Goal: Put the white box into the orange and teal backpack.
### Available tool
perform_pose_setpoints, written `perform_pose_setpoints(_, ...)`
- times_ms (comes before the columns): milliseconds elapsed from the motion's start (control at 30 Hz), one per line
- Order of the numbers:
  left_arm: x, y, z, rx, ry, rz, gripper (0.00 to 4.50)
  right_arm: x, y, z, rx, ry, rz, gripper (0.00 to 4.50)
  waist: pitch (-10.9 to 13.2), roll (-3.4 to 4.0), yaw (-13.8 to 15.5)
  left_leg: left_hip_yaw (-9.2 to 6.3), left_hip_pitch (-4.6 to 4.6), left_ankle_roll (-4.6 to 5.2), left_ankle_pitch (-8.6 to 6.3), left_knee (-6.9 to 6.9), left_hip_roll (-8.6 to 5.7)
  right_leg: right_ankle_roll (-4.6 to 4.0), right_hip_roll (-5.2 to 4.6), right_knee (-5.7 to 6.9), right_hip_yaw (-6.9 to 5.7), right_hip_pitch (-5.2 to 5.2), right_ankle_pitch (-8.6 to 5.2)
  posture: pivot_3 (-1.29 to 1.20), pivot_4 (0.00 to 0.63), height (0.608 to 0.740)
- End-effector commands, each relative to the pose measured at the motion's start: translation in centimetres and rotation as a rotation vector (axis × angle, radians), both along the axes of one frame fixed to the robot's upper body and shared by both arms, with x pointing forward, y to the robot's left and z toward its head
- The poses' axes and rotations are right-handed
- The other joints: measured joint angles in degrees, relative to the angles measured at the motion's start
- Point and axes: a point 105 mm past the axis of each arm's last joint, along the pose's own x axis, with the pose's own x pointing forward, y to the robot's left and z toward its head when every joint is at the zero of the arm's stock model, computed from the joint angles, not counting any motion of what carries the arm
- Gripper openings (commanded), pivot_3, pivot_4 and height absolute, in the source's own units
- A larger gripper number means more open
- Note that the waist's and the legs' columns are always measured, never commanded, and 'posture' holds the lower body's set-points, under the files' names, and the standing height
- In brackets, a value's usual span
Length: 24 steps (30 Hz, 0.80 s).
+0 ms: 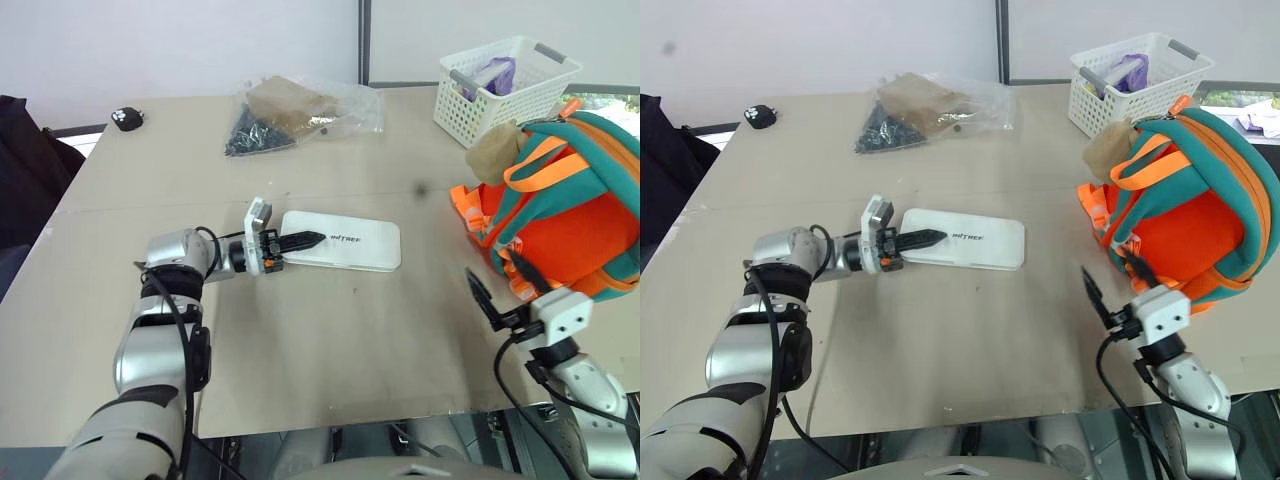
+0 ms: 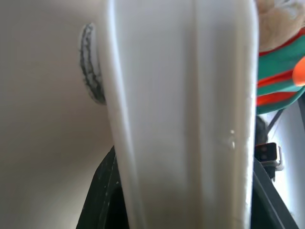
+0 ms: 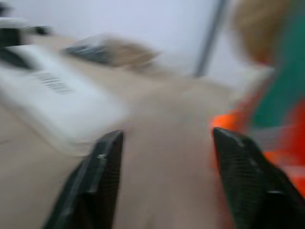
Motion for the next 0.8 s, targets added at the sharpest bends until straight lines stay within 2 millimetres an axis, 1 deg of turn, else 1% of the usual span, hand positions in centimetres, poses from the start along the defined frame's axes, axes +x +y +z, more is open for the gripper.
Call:
perform_pose_setpoints(33, -0.3, 0.3, 1.1, -0.02, -0.039, 0.053, 1.13, 0.6, -1.4, 3.6, 0.088, -0.114, -0.145, 3.32, 0.0, 0.0, 0.04, 0.03, -0.01, 0.0, 0.0, 0.0, 0.0, 0.0, -0.14, 0.05, 0.06, -0.03, 0.0, 0.0, 0.15, 0.74)
perform_pose_setpoints(67, -0.4, 0.3, 1.1, -0.022, -0.04, 0.069, 1.13, 1.0, -1.6, 4.1, 0.125, -0.117, -0.164, 3.32, 0.0, 0.0, 0.04, 0.06, -0.02, -0.01, 0.01, 0.04, -0.04, -0.01, -0.21, 0.11, 0.1, -0.05, 0.0, 0.0, 0.15, 0.74)
perform_pose_setpoints(167, -1.0, 0.5, 0.4, -0.007, -0.032, 0.096, 1.13, 2.9, -2.3, 5.6, 0.297, -0.104, -0.199, 3.32, 0.0, 0.0, -0.04, 0.09, -0.01, -0.01, 0.01, 0.13, -0.07, -0.01, -0.23, 0.13, 0.11, -0.05, 0.01, 0.0, 0.15, 0.74)
perform_pose_setpoints(200, -1.3, 0.6, 0.0, 0.002, -0.026, 0.103, 1.13, 4.0, -1.8, 6.8, 0.362, -0.12, -0.158, 3.32, 0.0, 0.0, 0.01, 0.12, -0.01, -0.01, 0.01, 0.13, -0.05, -0.02, -0.24, 0.15, 0.15, -0.05, 0.02, 0.0, 0.15, 0.74)
perform_pose_setpoints(233, -1.5, 0.7, -0.3, 0.008, -0.023, 0.108, 1.13, 4.6, -1.4, 7.7, 0.399, -0.131, -0.125, 3.32, 0.0, 0.0, -0.02, 0.09, -0.01, -0.01, 0.01, 0.13, -0.05, -0.03, -0.25, 0.18, 0.13, -0.05, 0.02, 0.0, 0.15, 0.74)
perform_pose_setpoints(300, -1.8, 0.9, -0.7, 0.019, -0.016, 0.127, 1.13, 6.1, -0.6, 9.5, 0.416, -0.158, -0.059, 3.32, -0.01, -0.01, 0.09, 0.11, -0.01, -0.02, 0.01, 0.12, -0.03, -0.05, -0.23, 0.18, 0.13, -0.09, 0.03, 0.0, 0.15, 0.74)
perform_pose_setpoints(333, -1.8, 1.1, -0.8, 0.017, -0.013, 0.139, 1.13, 6.7, -0.3, 9.9, 0.407, -0.154, -0.042, 3.32, -0.02, -0.02, 0.17, 0.04, -0.03, -0.02, 0.02, 0.11, -0.04, -0.07, -0.24, 0.17, 0.04, -0.1, 0.03, 0.0, 0.15, 0.74)
perform_pose_setpoints(433, -1.8, 1.8, -1.0, 0.007, -0.016, 0.184, 1.13, 8.3, -0.9, 11.4, 0.47, -0.163, -0.046, 3.32, -0.02, -0.02, 0.19, 0.05, -0.05, -0.02, 0.01, 0.09, -0.06, -0.07, -0.25, 0.13, 0.03, -0.1, 0.03, 0.0, 0.15, 0.74)
perform_pose_setpoints(500, -2.0, 2.2, -1.1, 0.01, -0.018, 0.201, 1.13, 8.6, -0.7, 12.2, 0.446, -0.185, -0.018, 3.32, -0.02, -0.02, 0.16, 0.09, -0.05, -0.01, 0.01, 0.09, -0.09, -0.06, -0.29, 0.14, 0.07, -0.1, 0.03, 0.0, 0.15, 0.74)
perform_pose_setpoints(600, -2.3, 2.7, -1.2, 0.014, -0.017, 0.227, 1.13, 9.0, -0.8, 12.6, 0.465, -0.19, -0.008, 2.51, -0.02, -0.02, 0.04, 0.07, -0.05, -0.02, 0.01, 0.08, -0.06, -0.07, -0.28, 0.14, 0.04, -0.11, 0.03, 0.0, 0.15, 0.74)
perform_pose_setpoints(633, -2.4, 2.8, -1.3, 0.016, -0.018, 0.234, 1.13, 9.0, -0.9, 12.6, 0.473, -0.189, -0.003, 1.91, -0.02, -0.02, -0.03, 0.08, -0.04, -0.02, 0.01, 0.07, -0.06, -0.06, -0.28, 0.15, 0.06, -0.12, 0.03, 0.0, 0.15, 0.74)
perform_pose_setpoints(667, -2.4, 2.9, -1.3, 0.015, -0.018, 0.243, 1.13, 9.1, -0.9, 12.7, 0.479, -0.191, 0.0, 1.75, -0.02, -0.03, -0.08, 0.09, -0.04, -0.02, 0.01, 0.07, -0.06, -0.06, -0.28, 0.15, 0.07, -0.12, 0.03, 0.0, 0.15, 0.74)
perform_pose_setpoints(700, -2.5, 3.1, -1.3, 0.01, -0.022, 0.255, 1.13, 9.1, -1.0, 12.7, 0.488, -0.194, 0.001, 1.16, -0.03, -0.03, -0.11, 0.1, -0.04, -0.01, 0.01, 0.07, -0.06, -0.07, -0.28, 0.16, 0.08, -0.12, 0.04, 0.0, 0.15, 0.74)
perform_pose_setpoints(767, -2.8, 3.4, -0.9, -0.002, -0.062, 0.28, 1.13, 9.0, 0.1, 13.1, 0.464, -0.198, 0.066, 0.39, -0.02, -0.02, -0.22, 0.12, -0.03, -0.02, 0.01, 0.07, -0.06, -0.06, -0.28, 0.17, 0.09, -0.12, 0.04, 0.0, 0.15, 0.74)
perform_pose_setpoints(800, -2.9, 3.6, -0.1, -0.022, -0.106, 0.292, 1.13, 8.9, 1.2, 13.3, 0.446, -0.194, 0.132, 0.05, -0.02, -0.02, -0.27, 0.13, -0.03, -0.02, 0.01, 0.06, -0.05, -0.06, -0.28, 0.18, 0.11, -0.13, 0.04, 0.0, 0.15, 0.74)
